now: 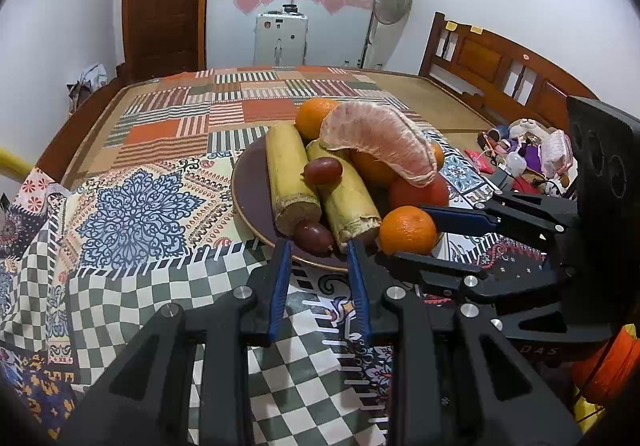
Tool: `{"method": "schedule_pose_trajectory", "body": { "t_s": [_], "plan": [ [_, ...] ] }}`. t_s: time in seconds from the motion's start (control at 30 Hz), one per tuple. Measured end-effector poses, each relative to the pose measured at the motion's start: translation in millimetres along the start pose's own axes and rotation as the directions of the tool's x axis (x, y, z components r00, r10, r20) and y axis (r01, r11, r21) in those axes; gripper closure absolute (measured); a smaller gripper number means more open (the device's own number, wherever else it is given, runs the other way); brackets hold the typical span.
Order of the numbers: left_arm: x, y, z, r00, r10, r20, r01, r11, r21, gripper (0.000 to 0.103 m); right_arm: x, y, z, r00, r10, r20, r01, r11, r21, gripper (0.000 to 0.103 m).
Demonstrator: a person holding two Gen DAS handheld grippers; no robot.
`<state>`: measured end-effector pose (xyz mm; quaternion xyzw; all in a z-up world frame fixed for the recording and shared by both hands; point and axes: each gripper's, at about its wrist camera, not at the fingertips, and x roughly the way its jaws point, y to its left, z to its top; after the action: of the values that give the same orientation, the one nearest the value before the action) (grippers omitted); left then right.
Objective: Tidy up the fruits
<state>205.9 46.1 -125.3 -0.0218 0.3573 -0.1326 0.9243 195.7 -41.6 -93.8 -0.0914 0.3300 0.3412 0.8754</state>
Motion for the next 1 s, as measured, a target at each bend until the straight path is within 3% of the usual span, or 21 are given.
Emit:
{"method": "schedule_pose_trajectory", "body": {
  "t_s": [0.23, 0.43, 0.6, 0.73, 0.87, 1.0],
  "plan": [
    [-32.6, -9.9, 2.9, 0.998, 0.012, 0.057, -0.012, 1.000, -0.006, 0.074, -43.2, 0.5, 0.8, 0.995, -0.048, 0.085, 0.046, 0.998, 0.031, 0.061],
    [-86.6, -30.4, 8.3, 0.984, 0.045, 0.173, -0.046, 0.999, 0.001, 0.074, -110.5, 8.4, 11.0, 0.965, -0.126, 0.229, 0.115, 0.992, 0.058, 0.061],
    [-145.6, -52.7, 5.6, 0.947, 0.090, 0.308, -0.096, 0.995, 0.005, 0.074, -172.9, 26.1, 13.3, 0.912, -0.189, 0.365, 0.166, 0.982, 0.093, 0.058],
    [-190.1, -71.6, 0.0, 0.905, 0.130, 0.404, -0.144, 0.990, 0.004, 0.074, -206.6, 42.7, 10.7, 0.871, -0.218, 0.440, 0.185, 0.976, 0.119, 0.056],
    [-224.7, -87.8, -5.9, 0.869, 0.143, 0.473, -0.162, 0.987, 0.000, 0.056, -231.9, 59.7, 7.0, 0.839, -0.230, 0.493, 0.188, 0.973, 0.134, 0.051],
    [-254.0, -99.6, -13.3, 0.834, 0.155, 0.529, -0.180, 0.984, -0.004, 0.045, -246.1, 72.3, 4.1, 0.811, -0.245, 0.532, 0.199, 0.969, 0.145, 0.041]
  ]
}}
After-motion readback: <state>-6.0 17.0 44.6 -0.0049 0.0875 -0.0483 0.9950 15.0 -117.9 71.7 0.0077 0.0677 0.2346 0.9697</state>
